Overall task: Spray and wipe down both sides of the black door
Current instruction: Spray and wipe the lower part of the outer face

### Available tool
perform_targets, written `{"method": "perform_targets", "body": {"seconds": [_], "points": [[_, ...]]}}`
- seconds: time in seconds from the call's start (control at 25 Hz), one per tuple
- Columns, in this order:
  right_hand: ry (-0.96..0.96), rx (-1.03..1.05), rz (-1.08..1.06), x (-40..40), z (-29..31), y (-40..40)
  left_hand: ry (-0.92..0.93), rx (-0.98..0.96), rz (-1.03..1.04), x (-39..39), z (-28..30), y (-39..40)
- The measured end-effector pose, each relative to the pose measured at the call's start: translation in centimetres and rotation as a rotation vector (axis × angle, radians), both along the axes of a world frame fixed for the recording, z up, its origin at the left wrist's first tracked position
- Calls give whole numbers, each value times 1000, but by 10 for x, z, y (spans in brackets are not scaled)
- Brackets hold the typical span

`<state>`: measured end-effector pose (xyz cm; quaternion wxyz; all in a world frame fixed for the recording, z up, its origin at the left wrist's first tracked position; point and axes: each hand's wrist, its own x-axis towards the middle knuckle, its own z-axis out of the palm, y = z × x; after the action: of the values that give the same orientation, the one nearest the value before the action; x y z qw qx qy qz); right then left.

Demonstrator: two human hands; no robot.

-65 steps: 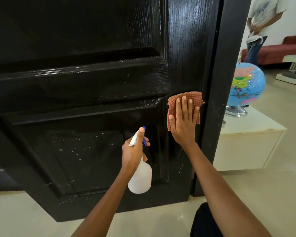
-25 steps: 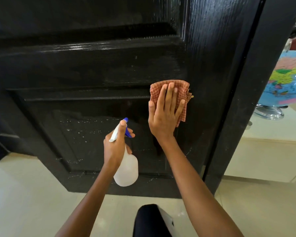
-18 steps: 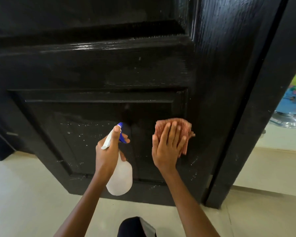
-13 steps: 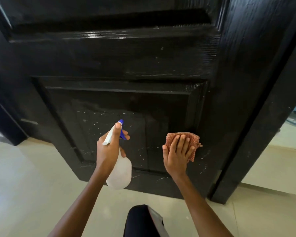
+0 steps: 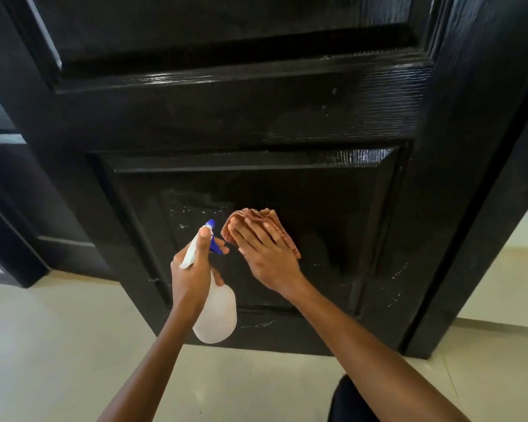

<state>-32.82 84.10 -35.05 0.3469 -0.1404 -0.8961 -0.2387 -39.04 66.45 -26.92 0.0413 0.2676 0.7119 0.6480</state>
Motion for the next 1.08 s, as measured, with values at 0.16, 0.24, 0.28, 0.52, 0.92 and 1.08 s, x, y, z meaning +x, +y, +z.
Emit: {"method": "perform_targets", "body": {"seconds": [0.16,0.24,0.28,0.52,0.92,1.08], "points": [[414,-155,-231,44,-4,33,-41,-32,-101,-19,-15,-5],[683,-334,-395,62,-9,41,-56,-42,-165,-23,-18,-2],[798,-447,-435,62,-10,40,-60,-53,-196,-26,-18,-2],[1072,-707,-348,-23,18,-8,-25,-34,-245,-63,-21,-26],[796,-644,-531,-8,-87,-6,-25,-50,-320,-88,-32,-30],[1087,-1092,-557,4,-92,-1,-19,-56,-382,-77,-40,-19]]}}
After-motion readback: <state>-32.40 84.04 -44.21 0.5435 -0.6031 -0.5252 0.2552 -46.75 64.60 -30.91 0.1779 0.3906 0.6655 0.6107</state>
